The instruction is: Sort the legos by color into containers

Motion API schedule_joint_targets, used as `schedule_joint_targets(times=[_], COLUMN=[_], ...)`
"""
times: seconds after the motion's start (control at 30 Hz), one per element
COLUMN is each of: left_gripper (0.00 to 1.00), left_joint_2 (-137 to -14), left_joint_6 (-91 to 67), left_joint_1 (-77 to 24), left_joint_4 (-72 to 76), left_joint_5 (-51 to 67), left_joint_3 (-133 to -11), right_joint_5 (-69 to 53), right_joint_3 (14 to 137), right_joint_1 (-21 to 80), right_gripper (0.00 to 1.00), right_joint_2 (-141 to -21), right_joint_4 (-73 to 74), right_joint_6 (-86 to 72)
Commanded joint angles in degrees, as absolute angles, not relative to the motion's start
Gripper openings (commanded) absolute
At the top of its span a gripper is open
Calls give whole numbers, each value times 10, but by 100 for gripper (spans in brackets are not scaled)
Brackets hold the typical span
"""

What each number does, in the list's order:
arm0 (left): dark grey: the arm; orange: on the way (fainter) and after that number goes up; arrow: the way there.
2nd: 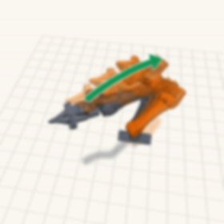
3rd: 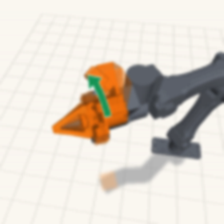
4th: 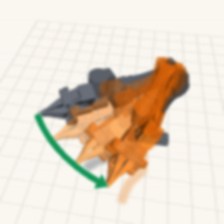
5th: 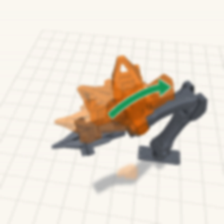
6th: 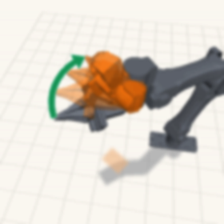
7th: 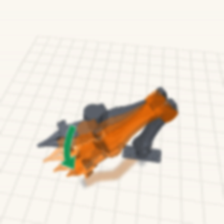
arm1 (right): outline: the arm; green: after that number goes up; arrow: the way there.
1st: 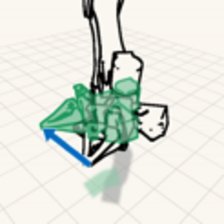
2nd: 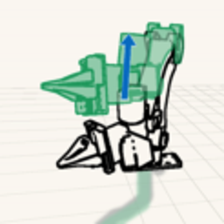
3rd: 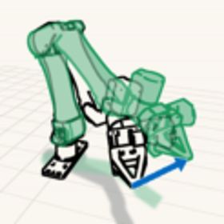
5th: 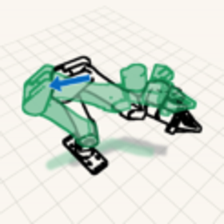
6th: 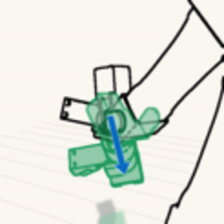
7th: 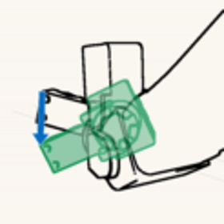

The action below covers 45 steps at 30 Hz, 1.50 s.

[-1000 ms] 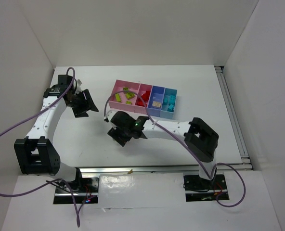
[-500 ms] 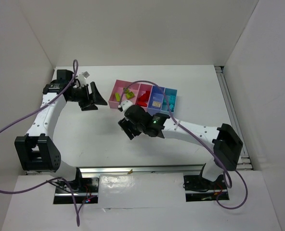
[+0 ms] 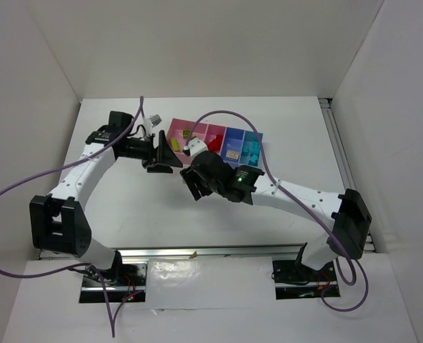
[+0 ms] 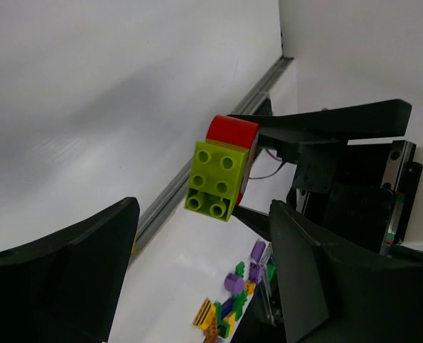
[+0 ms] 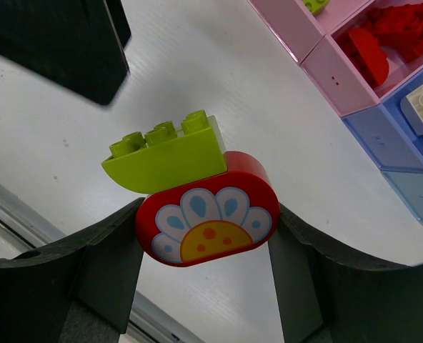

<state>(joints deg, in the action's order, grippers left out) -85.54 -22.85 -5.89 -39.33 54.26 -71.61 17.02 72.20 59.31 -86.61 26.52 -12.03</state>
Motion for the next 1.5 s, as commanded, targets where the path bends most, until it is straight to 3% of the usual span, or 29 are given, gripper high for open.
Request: schedule_joint_targets(times=[0.0,0.23,0.63,0.9,0.93,1.03,1.47], left_gripper=[84,87,68,32,20,0,0], left_joint_2=[-865,-865,-891,-896,-896,-902,-954], left_joint_6=[-227,-254,-251,-275,-275,-282,-301], left_joint_1=[-87,-138,-138,-138,-138,-138,-69], left_joint_4=[-362,-312,-263,-212,-212,-212,-212], left_joint_5=[573,538,611,661,661,666,627], left_joint_3=[-715,-692,-652,-652,-652,-658,-717], right_joint_5=[186,181,181,176,176,181,192], right_joint_3=[744,743,748,748,748,748,731], right_joint_1=[591,591,573,568,568,568,563], right_gripper=[62,62,62,62,62,62,59], right_joint_2=[-843,-838,-838,-843,-843,-843,-815], right_joint_4=[262,257,262,262,262,262,267], right_joint_6=[-132,-132,-132,-132,-132,-132,-137])
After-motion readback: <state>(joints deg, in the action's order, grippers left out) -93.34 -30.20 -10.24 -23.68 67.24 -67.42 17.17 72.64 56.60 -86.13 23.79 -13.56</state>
